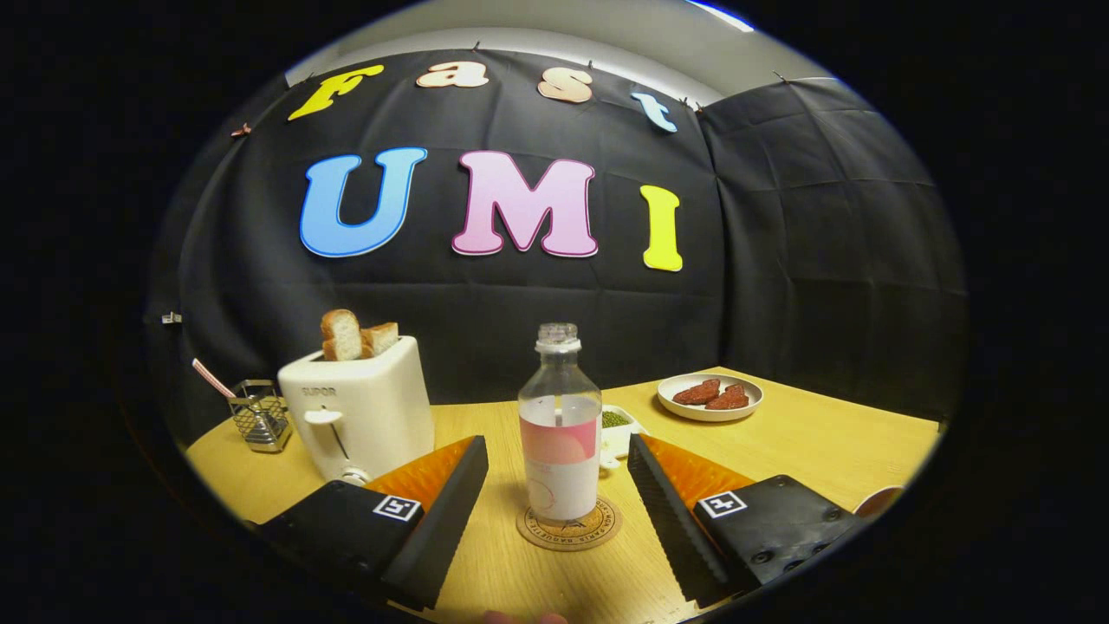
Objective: Take the bottle from table, then pour the juice into the cup, finally place the bottle on the coaster
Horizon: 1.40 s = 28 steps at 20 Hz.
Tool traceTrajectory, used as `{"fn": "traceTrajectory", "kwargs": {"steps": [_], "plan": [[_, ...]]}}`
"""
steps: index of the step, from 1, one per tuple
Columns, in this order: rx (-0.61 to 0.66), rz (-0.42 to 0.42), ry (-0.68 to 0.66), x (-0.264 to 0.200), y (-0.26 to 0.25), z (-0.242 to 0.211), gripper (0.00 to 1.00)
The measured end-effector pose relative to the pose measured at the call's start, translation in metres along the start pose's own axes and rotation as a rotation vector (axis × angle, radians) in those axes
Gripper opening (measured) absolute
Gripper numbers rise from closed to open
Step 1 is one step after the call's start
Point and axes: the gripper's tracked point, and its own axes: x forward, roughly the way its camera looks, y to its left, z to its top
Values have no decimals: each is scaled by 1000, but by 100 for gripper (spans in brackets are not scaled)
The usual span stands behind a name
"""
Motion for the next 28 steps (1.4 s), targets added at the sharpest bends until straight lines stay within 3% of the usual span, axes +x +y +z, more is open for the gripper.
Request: {"fn": "traceTrajectory", "kwargs": {"steps": [15, 19, 28], "plan": [[-64, 187, -57, -131, 13, 82, 99], [-19, 233, -73, -155, 15, 110, 98], [7, 264, -102, -197, -34, 169, 98]]}}
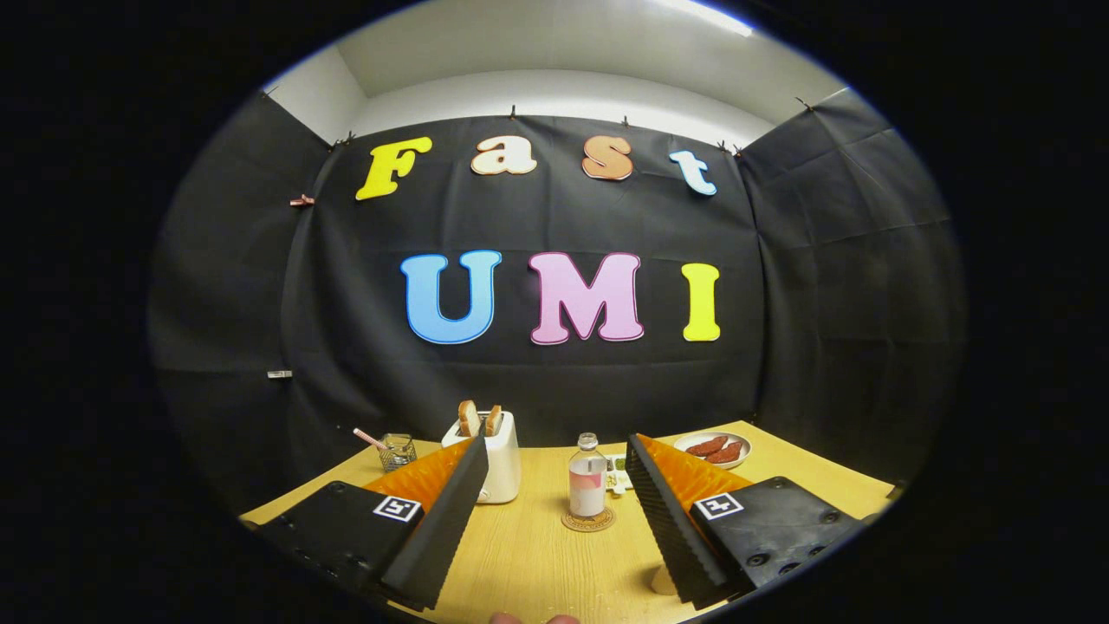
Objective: Take the bottle from table, then pour the juice into the cup, finally place the bottle on the coaster
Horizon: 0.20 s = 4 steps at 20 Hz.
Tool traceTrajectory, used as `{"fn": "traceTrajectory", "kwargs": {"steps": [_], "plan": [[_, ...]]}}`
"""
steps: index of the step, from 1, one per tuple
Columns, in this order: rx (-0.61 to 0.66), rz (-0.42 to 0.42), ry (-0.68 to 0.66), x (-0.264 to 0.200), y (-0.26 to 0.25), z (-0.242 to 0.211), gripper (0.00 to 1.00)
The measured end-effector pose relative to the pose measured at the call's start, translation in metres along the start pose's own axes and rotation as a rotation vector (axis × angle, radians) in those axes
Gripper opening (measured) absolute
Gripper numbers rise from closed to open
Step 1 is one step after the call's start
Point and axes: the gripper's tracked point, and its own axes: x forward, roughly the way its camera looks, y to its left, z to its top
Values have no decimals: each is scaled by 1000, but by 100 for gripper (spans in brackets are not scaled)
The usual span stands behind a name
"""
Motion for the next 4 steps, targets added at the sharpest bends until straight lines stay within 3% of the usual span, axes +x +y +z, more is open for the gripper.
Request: {"fn": "traceTrajectory", "kwargs": {"steps": [4], "plan": [[25, 24, 26, -15, -17, 7, 98]]}}
